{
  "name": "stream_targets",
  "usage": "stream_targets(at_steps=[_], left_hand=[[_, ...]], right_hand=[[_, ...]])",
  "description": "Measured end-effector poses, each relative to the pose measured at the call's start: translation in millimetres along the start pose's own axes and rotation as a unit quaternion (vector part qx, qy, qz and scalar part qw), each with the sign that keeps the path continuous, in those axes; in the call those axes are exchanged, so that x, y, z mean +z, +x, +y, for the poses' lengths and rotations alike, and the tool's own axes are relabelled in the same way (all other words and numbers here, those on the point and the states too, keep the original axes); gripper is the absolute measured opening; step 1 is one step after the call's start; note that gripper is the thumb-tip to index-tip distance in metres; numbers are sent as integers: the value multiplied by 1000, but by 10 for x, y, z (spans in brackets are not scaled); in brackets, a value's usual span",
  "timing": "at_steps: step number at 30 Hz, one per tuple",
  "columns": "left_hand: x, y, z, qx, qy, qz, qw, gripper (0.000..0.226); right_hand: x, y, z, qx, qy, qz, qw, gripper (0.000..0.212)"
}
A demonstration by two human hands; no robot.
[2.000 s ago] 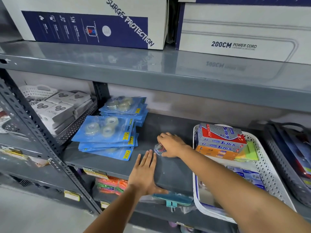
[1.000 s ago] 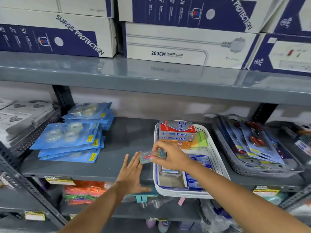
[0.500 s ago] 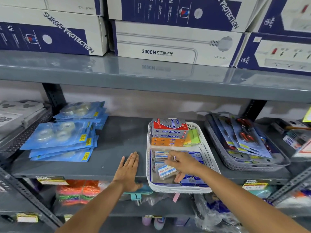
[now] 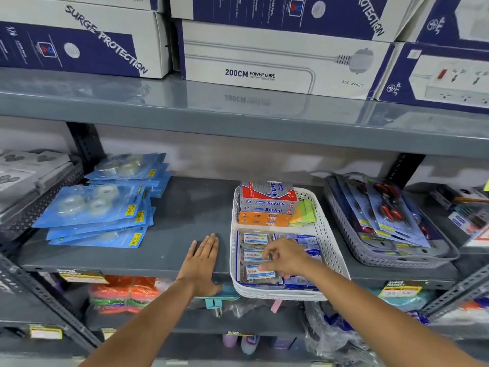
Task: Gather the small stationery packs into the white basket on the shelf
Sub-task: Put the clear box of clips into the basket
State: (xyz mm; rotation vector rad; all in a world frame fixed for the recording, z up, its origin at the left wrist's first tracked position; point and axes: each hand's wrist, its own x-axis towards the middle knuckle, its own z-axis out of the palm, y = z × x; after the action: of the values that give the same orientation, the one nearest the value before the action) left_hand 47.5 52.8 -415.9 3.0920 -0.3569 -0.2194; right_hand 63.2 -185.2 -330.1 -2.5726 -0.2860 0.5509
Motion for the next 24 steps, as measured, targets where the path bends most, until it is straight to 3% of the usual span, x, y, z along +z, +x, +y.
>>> stream_targets(at_steps=[10, 18, 21, 24], left_hand=[[12, 18, 1, -6, 13, -20, 1000, 115], [-57, 46, -26, -1, -18, -47, 999, 113], [-310, 75, -97, -14, -167, -63, 984, 91], [-651, 94, -106, -67, -274, 109, 953, 50]], right_hand=[[140, 46, 3, -31, -81, 60, 994, 28], [60, 5, 22, -67, -60, 64, 994, 23], [-183, -59, 127, -74, 33, 120, 990, 25], [-501, -168, 344, -53, -11, 139, 989, 50]])
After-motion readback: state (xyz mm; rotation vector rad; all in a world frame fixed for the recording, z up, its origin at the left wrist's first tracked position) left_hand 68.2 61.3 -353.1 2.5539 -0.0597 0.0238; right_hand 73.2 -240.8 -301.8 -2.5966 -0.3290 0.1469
